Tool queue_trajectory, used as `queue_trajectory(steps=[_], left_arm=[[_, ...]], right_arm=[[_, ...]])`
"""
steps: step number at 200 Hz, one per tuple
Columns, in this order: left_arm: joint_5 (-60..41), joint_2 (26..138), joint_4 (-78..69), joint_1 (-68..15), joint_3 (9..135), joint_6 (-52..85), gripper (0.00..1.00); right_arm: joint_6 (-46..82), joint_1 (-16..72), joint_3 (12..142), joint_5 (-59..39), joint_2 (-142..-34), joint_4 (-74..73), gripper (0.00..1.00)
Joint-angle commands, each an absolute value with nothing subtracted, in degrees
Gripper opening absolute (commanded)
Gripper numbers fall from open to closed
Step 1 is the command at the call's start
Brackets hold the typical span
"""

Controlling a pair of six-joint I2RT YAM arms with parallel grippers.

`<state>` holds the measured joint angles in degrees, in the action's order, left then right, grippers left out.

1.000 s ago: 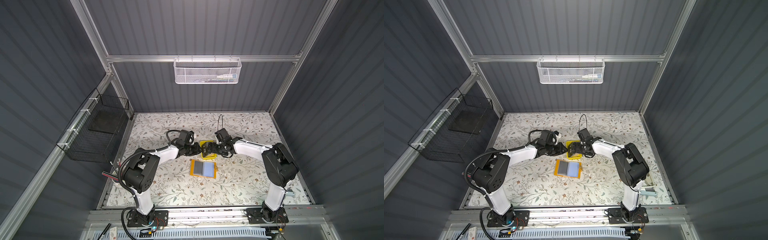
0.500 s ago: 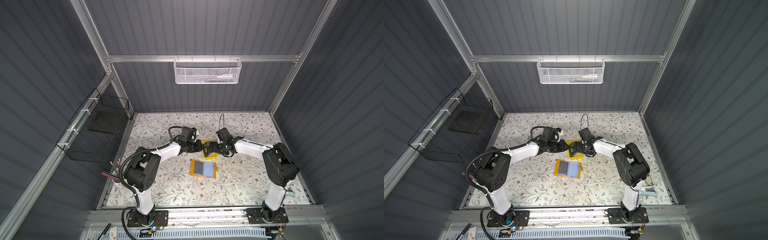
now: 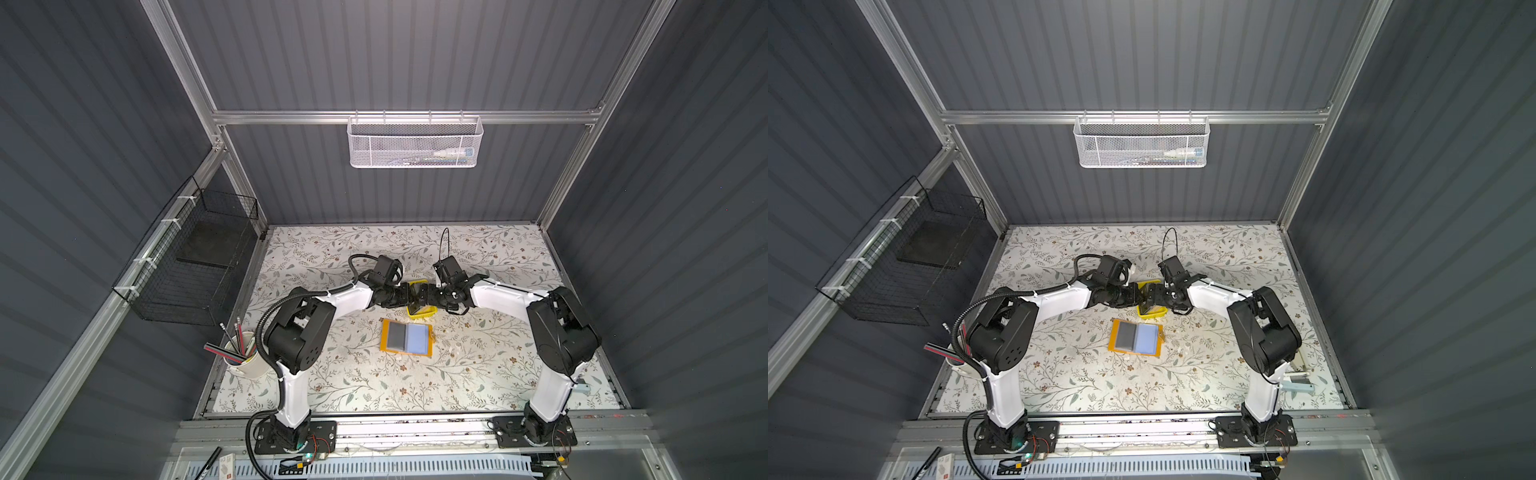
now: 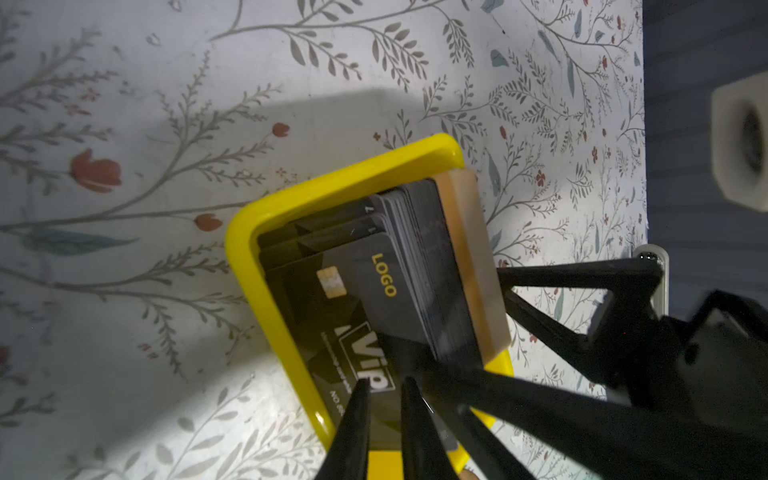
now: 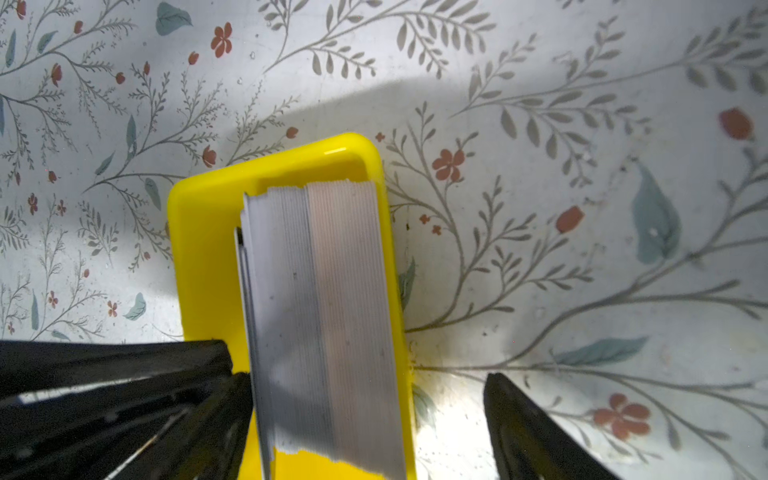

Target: Put the credit cards into the card holder

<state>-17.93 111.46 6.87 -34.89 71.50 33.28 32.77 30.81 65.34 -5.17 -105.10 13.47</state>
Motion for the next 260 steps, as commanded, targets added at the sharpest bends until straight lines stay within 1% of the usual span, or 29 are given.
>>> queue_trajectory(steps=[1, 33, 97, 138, 147, 159, 198, 211, 225, 260], left_arm=[[-15.5, 112.8, 9.9, -35.2, 73.6, 33.8, 0.16], [-14.8, 113.0, 10.3, -35.2, 73.5, 34.3, 0.16], [-16.7, 114.7, 8.7, -36.1, 73.7, 35.0, 0.16], [-17.1, 116.0, 7.1, -36.5, 73.7, 36.2, 0.16], [-17.1, 116.0, 6.9, -36.5, 73.6, 36.3, 0.16], [-17.1, 116.0, 6.7, -36.6, 73.5, 36.4, 0.16], [-17.1, 116.0, 6.3, -36.6, 73.4, 36.6, 0.16], [-17.1, 115.8, 6.3, -36.7, 73.1, 36.6, 0.16], [-17.1, 115.7, 6.2, -36.7, 72.8, 36.7, 0.16], [-17.1, 115.4, 5.7, -36.7, 72.3, 36.7, 0.16]], right_arm=[[32.3, 30.1, 64.2, -3.9, -103.0, 14.5, 0.88], [31.8, 29.5, 64.4, -3.8, -102.5, 15.0, 0.87], [30.6, 28.8, 64.8, -4.3, -101.9, 16.0, 0.87], [30.3, 28.9, 63.1, -6.6, -98.0, 15.5, 0.86], [30.5, 28.9, 62.5, -7.4, -96.9, 15.4, 0.84], [31.1, 29.0, 61.9, -8.7, -95.7, 15.2, 0.79], [32.2, 30.0, 61.8, -13.4, -95.5, 13.9, 0.48], [32.4, 30.6, 62.4, -13.4, -96.5, 14.1, 0.41], [32.6, 30.9, 62.9, -13.0, -97.5, 14.2, 0.36], [32.6, 31.5, 63.8, -13.1, -99.2, 14.0, 0.29]])
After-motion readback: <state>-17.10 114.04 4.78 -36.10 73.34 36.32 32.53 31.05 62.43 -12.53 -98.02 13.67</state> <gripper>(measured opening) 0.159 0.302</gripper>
